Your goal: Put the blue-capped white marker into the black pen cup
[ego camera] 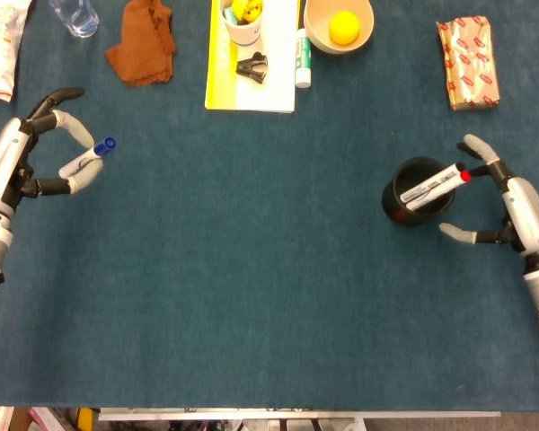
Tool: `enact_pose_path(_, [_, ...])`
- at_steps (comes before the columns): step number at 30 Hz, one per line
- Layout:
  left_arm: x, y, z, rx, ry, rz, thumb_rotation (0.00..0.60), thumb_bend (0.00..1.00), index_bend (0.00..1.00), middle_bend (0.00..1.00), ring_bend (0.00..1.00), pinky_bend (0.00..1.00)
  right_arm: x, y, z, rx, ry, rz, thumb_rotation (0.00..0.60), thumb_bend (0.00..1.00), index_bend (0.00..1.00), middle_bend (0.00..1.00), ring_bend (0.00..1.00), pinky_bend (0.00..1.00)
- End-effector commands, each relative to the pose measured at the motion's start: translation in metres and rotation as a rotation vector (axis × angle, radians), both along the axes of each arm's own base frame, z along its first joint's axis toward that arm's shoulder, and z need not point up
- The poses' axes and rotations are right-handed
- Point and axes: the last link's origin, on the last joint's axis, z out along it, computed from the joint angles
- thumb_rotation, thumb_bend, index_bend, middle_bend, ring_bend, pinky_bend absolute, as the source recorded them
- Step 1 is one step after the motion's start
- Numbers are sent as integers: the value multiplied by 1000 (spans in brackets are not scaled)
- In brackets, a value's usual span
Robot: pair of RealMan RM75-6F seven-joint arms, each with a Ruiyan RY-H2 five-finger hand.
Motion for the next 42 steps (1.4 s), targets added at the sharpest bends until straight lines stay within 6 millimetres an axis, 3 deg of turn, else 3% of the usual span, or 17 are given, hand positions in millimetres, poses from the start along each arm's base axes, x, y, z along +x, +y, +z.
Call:
enact_pose_path(1, [0,0,0,-1,0,0,600,511,642,146,69,153,2,-2,-2,6,5,5,600,0,108,179,146,275])
enact_pose_path(19, [-4,-3,2,-3,-4,13,600,511,642,146,69,153,15,-15,-26,41,5,29,600,0,108,218,147,275])
enact_pose_path(26, [-7,-4,3,-3,-4,17,600,511,642,146,69,153,19,-16,-32,36,0,37,600,0,113,306,232,322])
enact_pose_path(42, [-8,-5,2,-11,3,17,600,511,642,146,69,153,18,-16,-34,18,13,31,600,0,316,476,421,440])
